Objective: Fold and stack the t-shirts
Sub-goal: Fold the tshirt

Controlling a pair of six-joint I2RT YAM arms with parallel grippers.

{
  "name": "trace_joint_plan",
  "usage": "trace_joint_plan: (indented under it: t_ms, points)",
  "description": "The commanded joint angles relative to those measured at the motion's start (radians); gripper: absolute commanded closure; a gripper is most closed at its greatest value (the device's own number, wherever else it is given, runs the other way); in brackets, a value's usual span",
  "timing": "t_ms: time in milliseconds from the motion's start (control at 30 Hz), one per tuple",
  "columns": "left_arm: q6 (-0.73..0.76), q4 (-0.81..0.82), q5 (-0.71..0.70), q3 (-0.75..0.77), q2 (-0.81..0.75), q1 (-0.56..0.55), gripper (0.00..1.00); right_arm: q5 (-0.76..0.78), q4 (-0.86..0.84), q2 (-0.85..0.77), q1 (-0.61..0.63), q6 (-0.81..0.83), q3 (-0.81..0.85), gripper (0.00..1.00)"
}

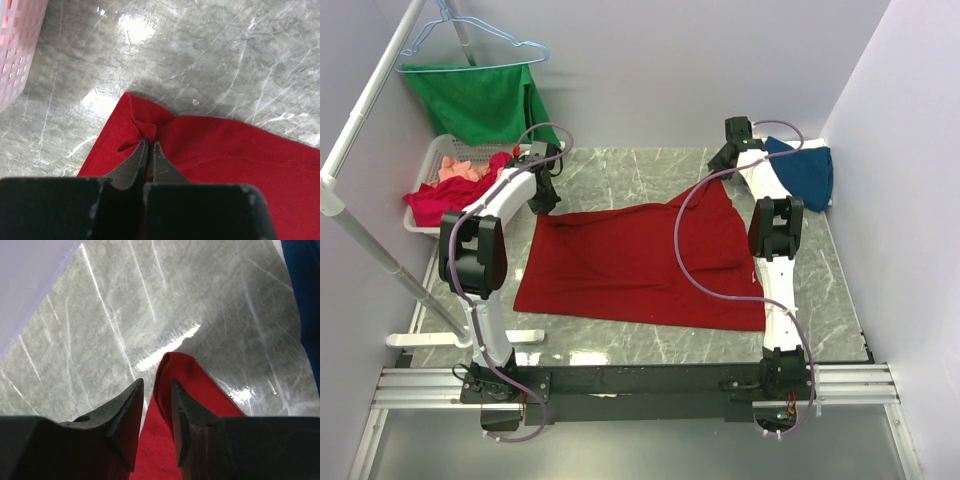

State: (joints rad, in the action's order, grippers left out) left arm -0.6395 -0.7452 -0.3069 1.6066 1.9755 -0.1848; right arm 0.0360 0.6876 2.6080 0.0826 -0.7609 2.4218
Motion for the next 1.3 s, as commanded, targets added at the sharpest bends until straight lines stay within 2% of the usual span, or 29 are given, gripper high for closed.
trace_joint_plan:
  t_ms: [0,200,300,333,367,767,1000,1267]
  points:
    - [0.008,0.017,0.015,0.044,-0.032,-0.001,0.99,-0.004,0.038,0.04,0.011,-0.014,0.048,0.66]
    - [0.012,0.018,0.02,0.041,-0.038,-0.001,0.99,-0.024,0.038,0.047,0.013,-0.031,0.046,0.72]
    - [0.014,0.017,0.022,0.041,-0.04,-0.001,0.99,-0.021,0.049,0.055,0.013,-0.038,0.045,0.87]
    - [0.015,0.017,0.022,0.041,-0.04,-0.001,0.99,-0.018,0.052,0.052,0.016,-0.041,0.045,0.98]
    - [0.015,0.017,0.022,0.041,-0.04,-0.001,0.99,-0.018,0.053,0.049,0.016,-0.047,0.04,1.0]
    - [-0.026,0.003,-0.046,0.075,-0.049,0.001,0.99,0.05,0.036,-0.117,0.02,-0.035,-0.07,1.0]
    - [-0.041,0.003,-0.066,0.099,-0.047,0.001,0.99,0.149,0.038,-0.314,0.026,0.0,-0.164,1.0]
    - [-0.068,0.0,-0.087,0.115,-0.032,0.002,0.97,0.225,0.021,-0.563,0.025,0.032,-0.377,1.0]
